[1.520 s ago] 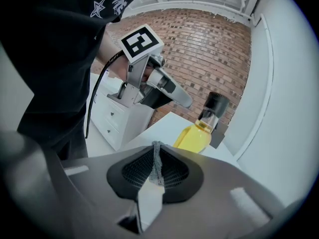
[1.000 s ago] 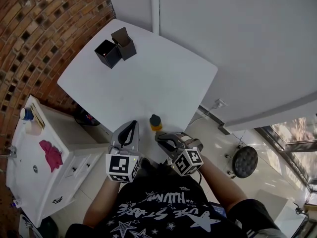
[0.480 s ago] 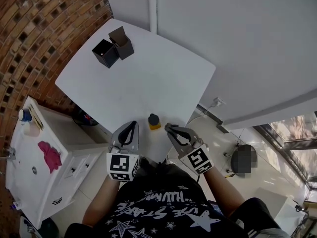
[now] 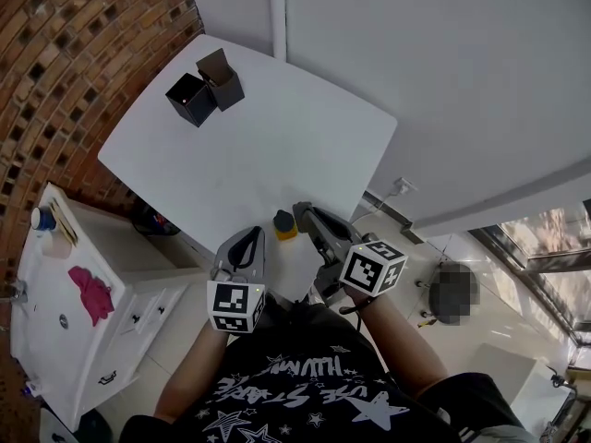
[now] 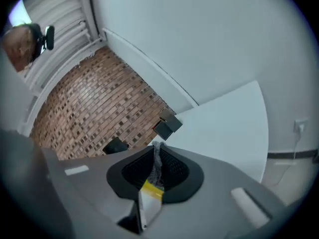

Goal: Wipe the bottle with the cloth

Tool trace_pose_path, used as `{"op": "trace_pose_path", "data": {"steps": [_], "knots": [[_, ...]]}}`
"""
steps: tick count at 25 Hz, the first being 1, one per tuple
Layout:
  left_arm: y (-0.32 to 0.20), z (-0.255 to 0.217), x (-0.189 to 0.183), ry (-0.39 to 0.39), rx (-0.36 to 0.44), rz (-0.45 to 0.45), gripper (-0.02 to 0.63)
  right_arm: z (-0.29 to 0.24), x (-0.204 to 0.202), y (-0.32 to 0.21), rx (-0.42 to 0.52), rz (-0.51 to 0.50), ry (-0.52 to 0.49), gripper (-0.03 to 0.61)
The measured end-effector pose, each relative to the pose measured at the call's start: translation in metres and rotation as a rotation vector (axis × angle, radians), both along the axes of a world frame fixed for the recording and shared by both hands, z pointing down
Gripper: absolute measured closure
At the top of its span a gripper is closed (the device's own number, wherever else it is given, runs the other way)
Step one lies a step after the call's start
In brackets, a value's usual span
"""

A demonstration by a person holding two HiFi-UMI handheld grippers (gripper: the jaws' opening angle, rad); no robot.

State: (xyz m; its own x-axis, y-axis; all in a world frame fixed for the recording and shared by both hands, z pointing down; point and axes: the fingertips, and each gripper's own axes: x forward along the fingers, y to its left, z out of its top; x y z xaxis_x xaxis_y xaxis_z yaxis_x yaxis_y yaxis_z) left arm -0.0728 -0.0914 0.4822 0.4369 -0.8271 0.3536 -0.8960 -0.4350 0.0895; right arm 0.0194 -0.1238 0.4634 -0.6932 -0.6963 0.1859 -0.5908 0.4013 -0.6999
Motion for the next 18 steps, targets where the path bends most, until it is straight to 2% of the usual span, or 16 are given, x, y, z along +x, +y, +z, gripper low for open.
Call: {"op": "trace_pose_path", "data": {"steps": [2, 8, 18], "knots": [[-0.001, 0.000, 0.002, 0.000, -0.001, 0.006, 0.609, 0.004, -0.001, 0.001, -0.039, 0.005, -0.052, 0.540], [-0.004, 0.003, 0.006, -0.001, -0.007, 0.015, 0.609, 0.017, 0.000, 0.001, -0.083, -0.014, -0.075, 0.540], [0.000, 0.001, 0.000, -0.002, -0.015, 0.009, 0.609, 0.055, -0.004, 0.000, -0.153, -0.048, -0.041, 0.540]]}}
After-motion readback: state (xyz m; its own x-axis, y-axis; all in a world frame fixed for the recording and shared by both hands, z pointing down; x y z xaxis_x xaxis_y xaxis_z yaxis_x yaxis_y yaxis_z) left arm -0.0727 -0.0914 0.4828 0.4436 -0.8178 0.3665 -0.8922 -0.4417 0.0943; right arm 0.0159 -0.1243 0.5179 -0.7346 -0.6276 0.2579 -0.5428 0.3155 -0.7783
